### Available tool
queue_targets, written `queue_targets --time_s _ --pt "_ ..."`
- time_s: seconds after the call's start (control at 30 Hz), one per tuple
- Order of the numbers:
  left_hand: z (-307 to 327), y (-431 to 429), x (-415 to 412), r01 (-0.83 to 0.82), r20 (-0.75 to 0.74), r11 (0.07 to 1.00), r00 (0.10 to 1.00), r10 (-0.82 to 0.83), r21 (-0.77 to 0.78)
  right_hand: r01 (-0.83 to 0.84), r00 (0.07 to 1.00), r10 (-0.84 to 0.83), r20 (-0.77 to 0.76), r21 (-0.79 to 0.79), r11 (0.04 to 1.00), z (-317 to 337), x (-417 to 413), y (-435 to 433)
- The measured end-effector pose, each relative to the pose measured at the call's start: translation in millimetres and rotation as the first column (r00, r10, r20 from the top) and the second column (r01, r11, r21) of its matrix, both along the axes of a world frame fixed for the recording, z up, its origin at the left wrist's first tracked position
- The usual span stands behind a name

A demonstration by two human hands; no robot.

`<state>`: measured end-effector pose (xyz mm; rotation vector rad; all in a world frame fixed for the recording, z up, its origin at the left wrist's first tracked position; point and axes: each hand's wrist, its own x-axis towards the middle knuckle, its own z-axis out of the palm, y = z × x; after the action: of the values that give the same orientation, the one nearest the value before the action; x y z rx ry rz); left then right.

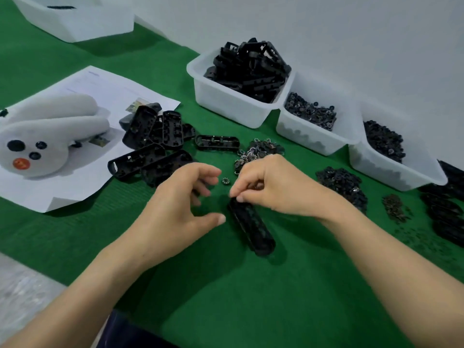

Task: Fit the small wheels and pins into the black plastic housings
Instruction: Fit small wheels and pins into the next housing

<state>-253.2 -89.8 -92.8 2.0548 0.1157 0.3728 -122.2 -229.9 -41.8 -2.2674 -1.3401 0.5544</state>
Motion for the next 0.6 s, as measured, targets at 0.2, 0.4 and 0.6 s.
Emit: queue_targets --time_s 0.2,0.4,0.6 --pt "-9.2 -5.4 5.0 0.184 -0.122 0.977 0.978 -0.171 0.105 0.292 0.953 -0.3 0.039 0.133 0.947 -17.2 17.9 -25.9" --pt "-9.6 -11.0 13.5 0.273 -0.174 0.946 0.954 -0.243 0.175 0.283 0.941 -0.292 0.174 0.071 0.956 -40.0 6.1 -18.6" --pt "-15.9 -10.5 7.8 0.196 -0.145 0.961 0.975 -0.17 0.195 0.241 0.956 -0.257 0.139 0.123 0.963 -39.3 -1.9 -35.6"
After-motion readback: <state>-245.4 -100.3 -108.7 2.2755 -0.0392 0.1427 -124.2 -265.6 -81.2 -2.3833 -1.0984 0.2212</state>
